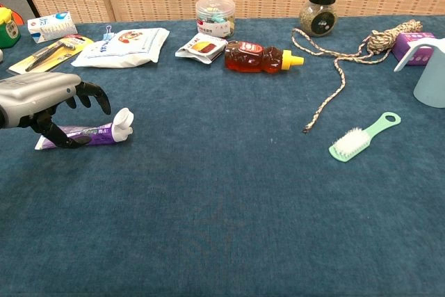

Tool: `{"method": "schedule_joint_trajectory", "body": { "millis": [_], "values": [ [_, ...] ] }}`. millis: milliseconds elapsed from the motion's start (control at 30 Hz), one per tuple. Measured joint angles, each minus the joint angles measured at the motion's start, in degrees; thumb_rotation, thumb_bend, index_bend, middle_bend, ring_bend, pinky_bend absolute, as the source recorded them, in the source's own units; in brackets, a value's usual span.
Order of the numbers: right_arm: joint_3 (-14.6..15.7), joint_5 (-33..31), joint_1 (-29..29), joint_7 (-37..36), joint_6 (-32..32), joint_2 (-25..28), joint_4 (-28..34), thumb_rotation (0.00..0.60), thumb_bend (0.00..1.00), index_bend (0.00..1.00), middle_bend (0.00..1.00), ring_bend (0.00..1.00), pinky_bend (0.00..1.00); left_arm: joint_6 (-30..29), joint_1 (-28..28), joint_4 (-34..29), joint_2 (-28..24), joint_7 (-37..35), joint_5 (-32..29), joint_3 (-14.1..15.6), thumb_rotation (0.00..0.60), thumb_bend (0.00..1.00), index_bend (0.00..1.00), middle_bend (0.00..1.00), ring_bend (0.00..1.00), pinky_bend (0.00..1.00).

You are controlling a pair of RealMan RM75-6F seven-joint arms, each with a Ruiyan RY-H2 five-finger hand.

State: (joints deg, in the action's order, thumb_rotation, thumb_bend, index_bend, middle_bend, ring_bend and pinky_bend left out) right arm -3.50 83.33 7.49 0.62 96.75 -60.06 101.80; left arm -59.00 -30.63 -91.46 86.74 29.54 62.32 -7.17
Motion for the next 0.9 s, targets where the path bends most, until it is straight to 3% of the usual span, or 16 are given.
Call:
{"method": "schedule_joint_trajectory", "body": {
  "millis": [400, 900],
  "values": [
    [-0.09, -0.25, 1.11, -0.39, 1.05, 0.06, 0.17, 0.6, 0.0, 0.0, 0.0, 0.0, 0.0, 0.83, -1.54, 3.23, 2.98, 0.38, -3.78, -0.53, 0.6, 0.32, 0.31, 0.25, 0.25, 0.26],
    [-0.21, -0.56, 2.15, -0.62, 1.64, 0.6, 1.06, 0.6, 0.0, 0.0, 0.0, 0.0, 0.0, 1.49, -2.58, 5.83, 4.94, -2.51, -4.28, -0.55, 0.6, 0.36, 0.34, 0.27, 0.26, 0.36]
  ]
}}
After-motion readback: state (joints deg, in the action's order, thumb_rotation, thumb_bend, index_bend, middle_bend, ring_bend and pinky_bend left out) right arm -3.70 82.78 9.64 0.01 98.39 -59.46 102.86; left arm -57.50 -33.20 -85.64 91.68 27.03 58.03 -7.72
